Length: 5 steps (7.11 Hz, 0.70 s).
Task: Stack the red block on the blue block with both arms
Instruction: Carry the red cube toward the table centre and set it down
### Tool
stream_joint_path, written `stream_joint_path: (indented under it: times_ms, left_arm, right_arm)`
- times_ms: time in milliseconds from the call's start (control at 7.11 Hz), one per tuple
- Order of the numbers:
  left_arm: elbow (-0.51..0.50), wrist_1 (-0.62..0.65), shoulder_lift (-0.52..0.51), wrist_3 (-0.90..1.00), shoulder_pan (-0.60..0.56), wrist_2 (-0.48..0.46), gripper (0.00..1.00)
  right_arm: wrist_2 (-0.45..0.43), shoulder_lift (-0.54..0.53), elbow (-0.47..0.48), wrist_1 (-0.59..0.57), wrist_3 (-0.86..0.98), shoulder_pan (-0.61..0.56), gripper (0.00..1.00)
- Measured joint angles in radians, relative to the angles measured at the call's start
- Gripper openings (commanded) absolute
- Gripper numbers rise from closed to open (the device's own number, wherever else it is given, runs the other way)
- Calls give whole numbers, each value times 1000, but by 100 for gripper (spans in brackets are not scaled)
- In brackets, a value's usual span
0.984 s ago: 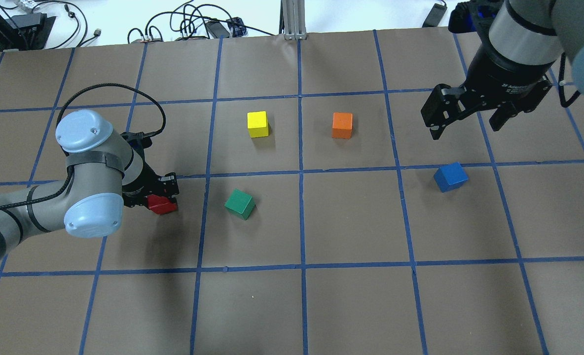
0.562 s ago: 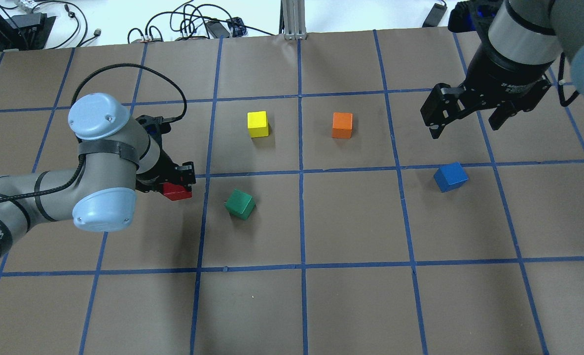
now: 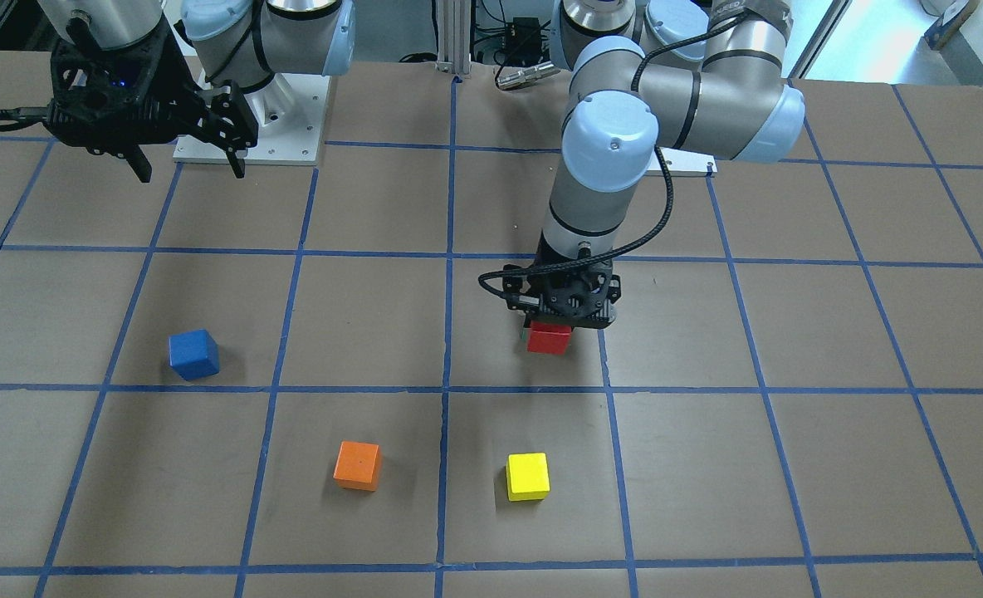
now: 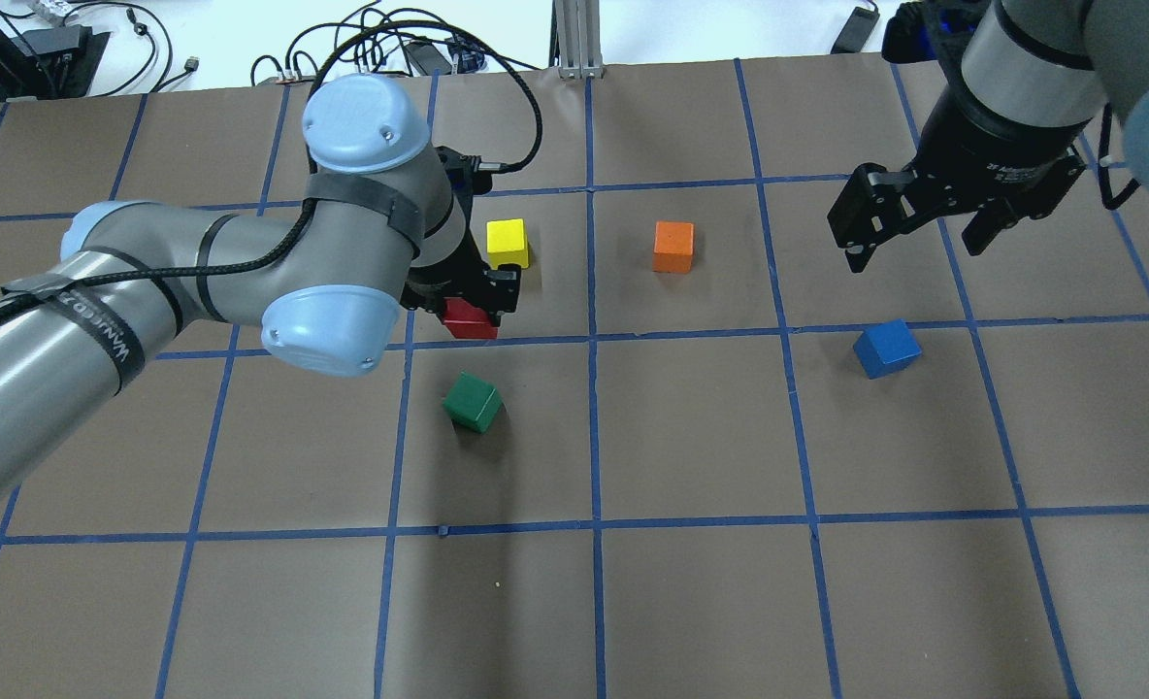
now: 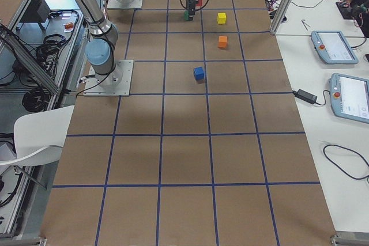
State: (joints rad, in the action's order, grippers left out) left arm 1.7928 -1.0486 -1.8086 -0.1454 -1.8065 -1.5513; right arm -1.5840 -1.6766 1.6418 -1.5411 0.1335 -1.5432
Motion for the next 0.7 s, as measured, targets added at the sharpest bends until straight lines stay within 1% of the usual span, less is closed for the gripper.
stream_joint_path:
  times_ms: [281,562,703]
  left_arm:
    - [-94,-2,-103,-76,-87,10,0]
    - [-130,49,-192,-103,-136,12,0]
    - [-133,78,-225,-101,-148,13,5]
  right_arm:
    - [1,0,0,-2,0,0,100]
    - [1,0,0,-2,0,0,100]
    - [1,0,1,-2,0,0,100]
